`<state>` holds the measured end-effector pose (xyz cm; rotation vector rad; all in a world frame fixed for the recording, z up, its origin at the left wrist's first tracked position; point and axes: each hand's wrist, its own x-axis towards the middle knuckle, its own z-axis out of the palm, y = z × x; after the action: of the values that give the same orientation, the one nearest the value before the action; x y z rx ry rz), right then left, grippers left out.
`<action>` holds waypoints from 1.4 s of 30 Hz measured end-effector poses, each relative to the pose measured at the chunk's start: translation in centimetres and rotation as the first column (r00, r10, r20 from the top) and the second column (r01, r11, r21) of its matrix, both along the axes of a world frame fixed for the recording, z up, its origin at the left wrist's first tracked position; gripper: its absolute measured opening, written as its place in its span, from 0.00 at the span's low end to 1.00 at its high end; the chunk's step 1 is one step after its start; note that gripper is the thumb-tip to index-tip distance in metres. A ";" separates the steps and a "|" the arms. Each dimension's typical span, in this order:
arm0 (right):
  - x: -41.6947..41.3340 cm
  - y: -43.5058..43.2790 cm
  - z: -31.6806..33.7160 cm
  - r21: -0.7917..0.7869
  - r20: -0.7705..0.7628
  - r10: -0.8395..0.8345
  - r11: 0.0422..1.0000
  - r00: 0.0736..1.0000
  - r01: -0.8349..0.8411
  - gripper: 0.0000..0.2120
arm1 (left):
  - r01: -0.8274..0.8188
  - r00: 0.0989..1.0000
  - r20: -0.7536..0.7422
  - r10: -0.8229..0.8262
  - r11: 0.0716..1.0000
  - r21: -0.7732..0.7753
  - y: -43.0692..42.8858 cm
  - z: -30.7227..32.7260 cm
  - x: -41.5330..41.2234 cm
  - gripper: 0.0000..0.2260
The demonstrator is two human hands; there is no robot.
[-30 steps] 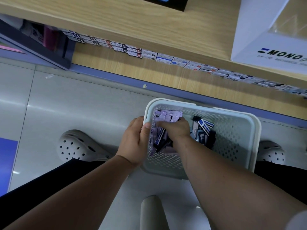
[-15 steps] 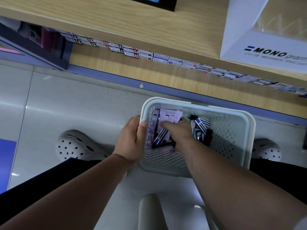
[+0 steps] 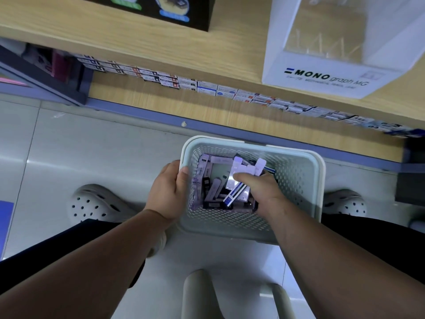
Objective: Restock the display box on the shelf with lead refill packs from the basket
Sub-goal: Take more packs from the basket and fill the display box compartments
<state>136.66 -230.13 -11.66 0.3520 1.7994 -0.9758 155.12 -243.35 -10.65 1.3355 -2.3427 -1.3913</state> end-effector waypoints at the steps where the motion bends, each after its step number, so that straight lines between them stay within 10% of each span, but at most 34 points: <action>1: -0.1 0.2 0.1 0.001 -0.006 0.003 1.000 1.000 -0.003 0.14 | 0.002 1.000 0.008 -0.002 1.000 -0.008 0.0 0.1 0.0 0.16; 6: -0.3 0.9 1.2 -0.026 0.006 0.023 0.999 1.000 -0.023 0.23 | -0.028 0.997 0.071 0.029 0.999 -0.019 0.2 0.9 -0.2 0.17; 10: -0.9 1.5 2.1 -0.070 0.020 0.097 0.993 0.995 -0.096 0.05 | -0.114 0.986 0.092 0.138 0.966 -0.230 0.1 2.8 -0.9 0.17; 14: -1.5 1.6 3.6 -0.139 0.014 0.156 0.979 0.988 -0.152 0.05 | 0.076 0.995 -0.023 -0.094 0.905 -0.418 -0.1 5.7 -4.4 0.13; 18: -2.3 1.8 4.6 -0.167 -0.039 0.201 0.964 0.979 -0.204 0.06 | -0.035 0.999 -0.011 0.038 0.987 0.158 1.5 7.3 -8.3 0.03; 26: -3.1 3.3 4.9 -0.217 -0.109 0.036 0.974 0.993 -0.059 0.09 | 0.107 0.969 0.074 -0.235 0.671 0.734 6.0 4.9 -8.2 0.05; 33: -4.7 5.0 4.1 -0.131 -0.168 0.162 0.974 0.972 -0.185 0.10 | 0.219 0.891 0.310 -0.333 0.911 0.349 4.1 1.9 -7.8 0.05; 38: -4.2 5.8 3.7 -0.096 -0.116 0.235 0.964 0.965 -0.246 0.11 | 0.408 0.726 0.549 -0.415 0.902 0.142 3.4 -1.9 -8.2 0.24; 42: -3.3 6.7 2.4 -0.095 -0.065 0.207 0.973 0.976 -0.212 0.12 | 0.182 0.765 0.604 -0.226 0.974 0.134 4.1 -3.6 -10.4 0.33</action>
<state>133.34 -223.42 -9.24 0.0699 1.7879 -0.9300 144.68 -239.22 -14.25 1.8292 -2.9508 -1.2152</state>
